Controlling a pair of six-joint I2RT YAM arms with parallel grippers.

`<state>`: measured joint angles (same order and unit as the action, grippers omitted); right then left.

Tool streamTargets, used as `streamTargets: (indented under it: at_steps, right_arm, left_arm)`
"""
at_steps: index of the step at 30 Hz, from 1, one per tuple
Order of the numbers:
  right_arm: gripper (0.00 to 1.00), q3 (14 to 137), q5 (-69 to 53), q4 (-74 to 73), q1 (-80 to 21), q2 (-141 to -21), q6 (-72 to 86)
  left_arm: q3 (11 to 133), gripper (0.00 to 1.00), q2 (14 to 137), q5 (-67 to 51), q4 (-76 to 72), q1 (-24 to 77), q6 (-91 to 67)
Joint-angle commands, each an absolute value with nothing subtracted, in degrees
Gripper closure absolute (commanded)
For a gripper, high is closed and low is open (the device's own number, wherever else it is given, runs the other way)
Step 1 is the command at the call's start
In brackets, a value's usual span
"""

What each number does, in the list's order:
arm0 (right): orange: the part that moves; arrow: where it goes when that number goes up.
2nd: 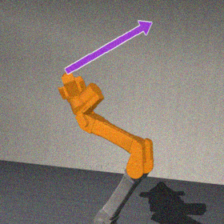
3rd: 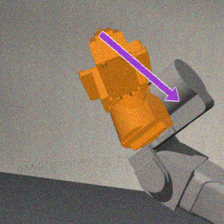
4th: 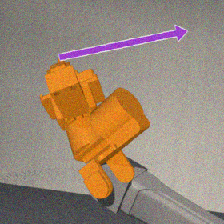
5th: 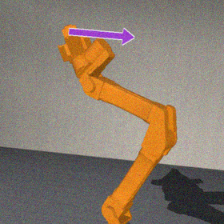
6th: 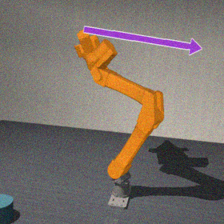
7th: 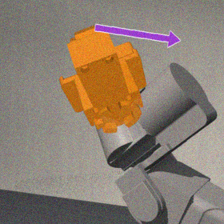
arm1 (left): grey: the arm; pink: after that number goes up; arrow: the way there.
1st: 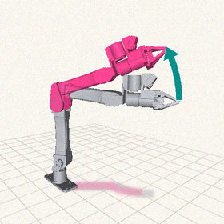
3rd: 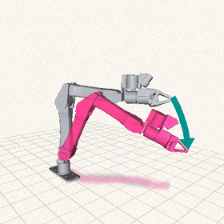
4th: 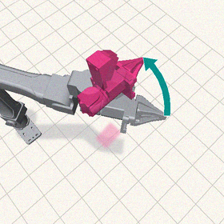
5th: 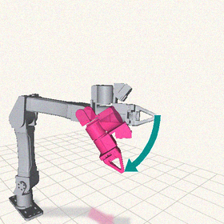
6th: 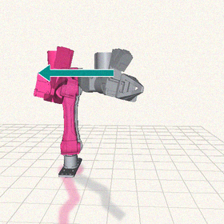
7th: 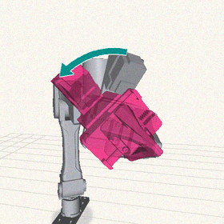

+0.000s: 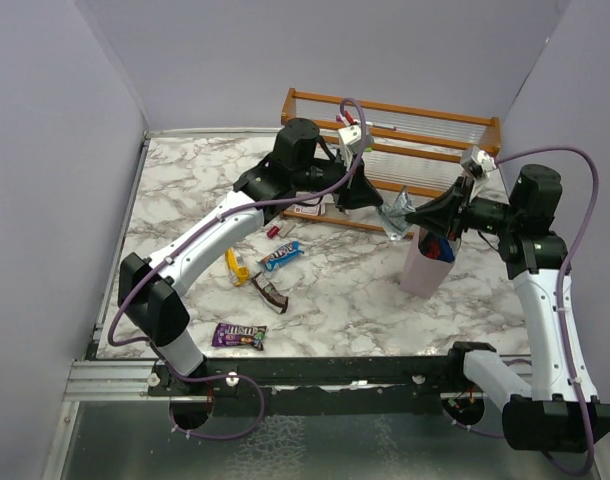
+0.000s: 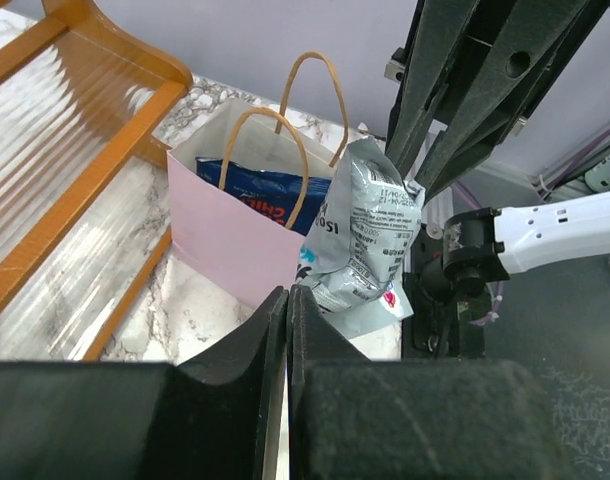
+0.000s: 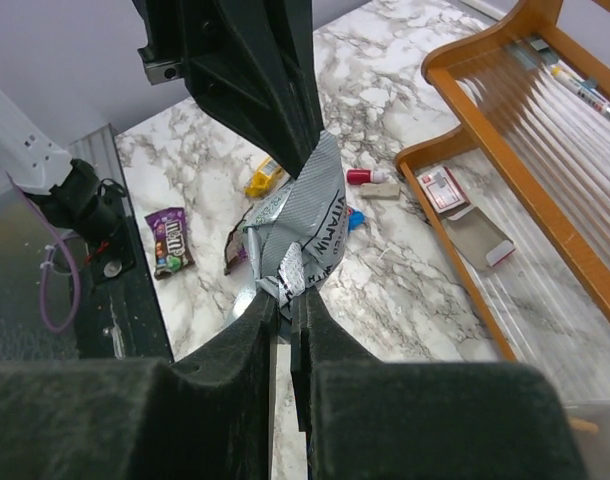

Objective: Place the snacks into the paper bag
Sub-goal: Place the snack in the paper bag.

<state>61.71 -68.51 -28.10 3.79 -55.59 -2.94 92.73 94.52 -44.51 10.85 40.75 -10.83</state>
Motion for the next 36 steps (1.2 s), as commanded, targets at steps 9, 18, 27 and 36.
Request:
streamTargets:
  at_steps: [9,18,27,36]
  right_arm:
    - [0.99,65.26,-46.71,-34.85,3.78,-46.2,-9.23]
    - [0.99,72.04,-32.29,-45.76,6.13,-40.2,-14.46]
    - [0.99,70.44,-26.39,-49.93,8.78,-39.06,-17.4]
    - [0.99,70.7,-26.56,-53.7,8.79,-44.63,-19.72]
  left_arm:
    - [90.63,0.57,88.74,-41.79,13.67,40.06,-5.5]
    - [89.59,0.42,86.58,-31.43,18.76,39.63,1.04]
    - [89.98,0.17,85.55,-17.45,22.74,39.25,4.68]
    - [88.85,0.05,85.45,-14.25,22.17,39.02,5.83]
